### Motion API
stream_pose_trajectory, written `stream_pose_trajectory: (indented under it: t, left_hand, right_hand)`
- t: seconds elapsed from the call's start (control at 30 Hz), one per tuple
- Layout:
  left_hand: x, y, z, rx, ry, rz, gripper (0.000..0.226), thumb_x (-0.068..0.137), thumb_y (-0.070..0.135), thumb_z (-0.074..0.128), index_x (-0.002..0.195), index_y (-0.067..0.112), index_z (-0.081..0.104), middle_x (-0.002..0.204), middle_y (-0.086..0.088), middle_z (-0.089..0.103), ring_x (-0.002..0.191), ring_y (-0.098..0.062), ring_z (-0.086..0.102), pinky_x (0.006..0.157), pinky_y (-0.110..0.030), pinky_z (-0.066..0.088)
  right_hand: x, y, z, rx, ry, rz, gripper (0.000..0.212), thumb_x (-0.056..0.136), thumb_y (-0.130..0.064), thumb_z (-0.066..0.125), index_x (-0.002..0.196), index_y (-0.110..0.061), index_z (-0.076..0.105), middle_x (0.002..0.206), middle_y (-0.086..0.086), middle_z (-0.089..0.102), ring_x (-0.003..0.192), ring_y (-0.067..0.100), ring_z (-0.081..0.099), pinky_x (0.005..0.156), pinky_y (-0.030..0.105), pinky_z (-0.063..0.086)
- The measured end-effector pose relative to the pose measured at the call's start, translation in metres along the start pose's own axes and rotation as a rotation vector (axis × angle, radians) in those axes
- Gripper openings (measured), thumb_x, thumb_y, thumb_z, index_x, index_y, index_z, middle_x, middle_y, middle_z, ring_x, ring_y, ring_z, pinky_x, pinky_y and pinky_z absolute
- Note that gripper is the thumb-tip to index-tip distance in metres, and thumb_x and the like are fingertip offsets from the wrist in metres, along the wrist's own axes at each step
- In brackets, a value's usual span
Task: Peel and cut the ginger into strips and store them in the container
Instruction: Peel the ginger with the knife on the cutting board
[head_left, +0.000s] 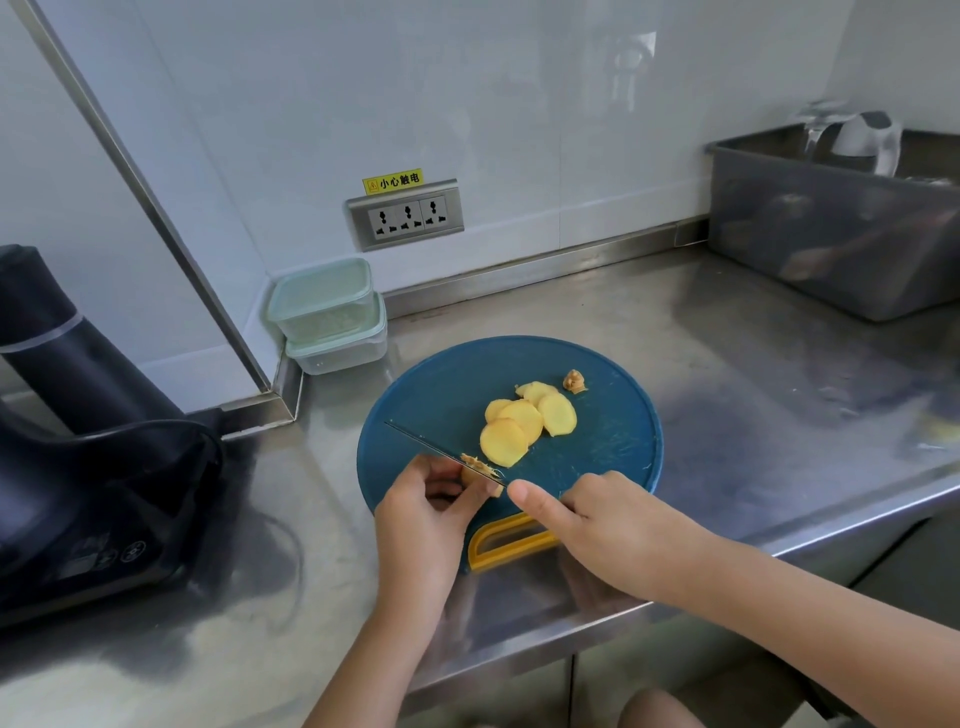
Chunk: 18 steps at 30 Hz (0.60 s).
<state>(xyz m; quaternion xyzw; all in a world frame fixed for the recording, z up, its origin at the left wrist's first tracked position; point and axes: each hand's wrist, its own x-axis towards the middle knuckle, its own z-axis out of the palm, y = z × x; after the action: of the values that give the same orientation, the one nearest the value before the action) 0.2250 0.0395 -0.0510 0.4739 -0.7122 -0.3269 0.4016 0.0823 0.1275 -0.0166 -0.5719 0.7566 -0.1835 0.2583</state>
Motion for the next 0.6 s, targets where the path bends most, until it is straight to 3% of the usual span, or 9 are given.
stream_pose_trajectory:
  t: [0.2,0.33,0.6]
  left_hand:
    - [-0.0024,-0.0032,0.0059,-0.062,0.029,-0.021,0.020,0.073,0.029,0.078,0.086,0.025,0.063,0.078,0.013,0.067,0.074,-0.002,0.064,0.065,-0.008,0.048]
    - [-0.0021,-0.0037,0.0073,-0.038,0.039,-0.005,0.023,0.074,0.031,0.078,0.090,0.024,0.064,0.079,0.013,0.067,0.073,0.001,0.063,0.065,-0.008,0.048]
    - [-0.0025,-0.0056,0.0077,0.008,0.027,0.008,0.023,0.075,0.032,0.077,0.086,0.026,0.058,0.078,0.016,0.062,0.073,0.000,0.060,0.065,-0.007,0.047]
  right_hand:
    - [0.0041,-0.0017,-0.0034,0.133,-0.070,0.092,0.076,0.067,-0.086,0.018,0.062,-0.012,0.033,0.057,0.006,0.032,0.045,0.012,0.029,0.048,0.021,0.030]
    - [0.0089,-0.0054,-0.0084,0.295,-0.156,0.161,0.082,0.043,-0.094,0.026,0.067,-0.016,0.032,0.059,0.005,0.034,0.043,0.016,0.029,0.040,0.026,0.029]
    - [0.0058,-0.0080,-0.0061,0.158,-0.126,0.144,0.067,0.077,-0.079,0.024,0.055,-0.016,0.029,0.051,0.002,0.032,0.033,0.008,0.027,0.034,0.014,0.026]
